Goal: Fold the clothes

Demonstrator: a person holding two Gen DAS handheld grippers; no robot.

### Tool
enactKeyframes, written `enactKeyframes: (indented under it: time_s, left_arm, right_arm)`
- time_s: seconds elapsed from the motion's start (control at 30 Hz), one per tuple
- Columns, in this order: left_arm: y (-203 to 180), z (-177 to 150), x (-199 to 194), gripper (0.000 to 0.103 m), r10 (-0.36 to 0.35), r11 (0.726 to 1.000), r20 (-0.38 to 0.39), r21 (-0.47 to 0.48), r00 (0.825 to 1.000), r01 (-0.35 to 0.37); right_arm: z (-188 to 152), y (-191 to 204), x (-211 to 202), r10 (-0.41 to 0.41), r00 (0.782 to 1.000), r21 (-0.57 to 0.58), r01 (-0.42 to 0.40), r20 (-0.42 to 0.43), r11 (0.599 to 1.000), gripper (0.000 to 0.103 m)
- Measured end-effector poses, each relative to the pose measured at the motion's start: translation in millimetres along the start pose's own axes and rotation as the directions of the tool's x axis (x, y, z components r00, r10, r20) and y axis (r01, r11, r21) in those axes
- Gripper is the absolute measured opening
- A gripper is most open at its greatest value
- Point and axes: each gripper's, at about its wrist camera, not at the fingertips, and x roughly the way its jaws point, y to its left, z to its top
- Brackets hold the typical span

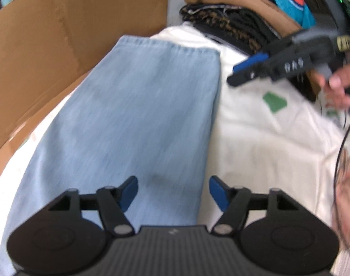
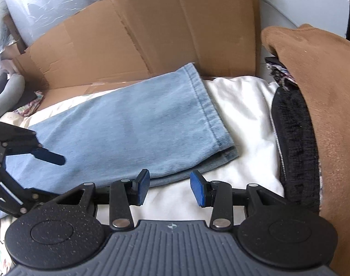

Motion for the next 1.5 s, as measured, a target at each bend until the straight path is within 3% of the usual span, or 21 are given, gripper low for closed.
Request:
enactKeyframes:
  time_s: [0.1,0.53,0.9,1.03,1.2,1.37,1.5]
  left_arm:
    - [5.0,-15.0,-5.4,0.075,0.019,1.000,-0.027,0.010,0.999,-0.019]
    - [14.3,-63.1,-37.0,0.075,0.070,0.995,-0.014,-0.074,0.997,-0.071]
    - [12.8,-92.6,-20.9,0.076,0.126,0.983,0.002,-0.136,0.992,-0.125]
    - [11.2,-96.4,-25.6,0.066,0.158,0.978,0.036,-0.143,0.987,-0.151]
    - [20.3,-97.0,-43.0,0.051,0.139,0.969,0.088,-0.219,0.986,-0.117]
    - [29.1,-89.6,-52.4,0.011,0.121,0.952,0.135,-0.296,0.984,-0.077]
    - [27.4,-88.5,-55.1,0.009,0.112,0.952,0.147,-0.299,0.983,-0.064]
  right_arm:
    - [-0.7,7.9,0.1,0.005,1.000,-0.021,-0.005,-0.005,1.000,0.046]
    - [-16.5,39.5,1.6,0.037,0.998,-0.071,-0.040,-0.050,0.997,0.046]
    - [-32.3,75.7,17.7,0.100,0.988,-0.145,-0.117,-0.118,0.982,0.046]
    - [-34.9,91.0,26.7,0.123,0.983,-0.166,-0.145,-0.138,0.975,0.046]
    - [-28.7,106.6,31.4,0.145,0.981,-0.191,-0.168,-0.130,0.967,0.046]
    - [-13.4,116.9,37.2,0.155,0.984,-0.188,-0.169,-0.089,0.968,0.046]
    - [-3.1,121.6,41.6,0.156,0.985,-0.190,-0.168,-0.077,0.967,0.046]
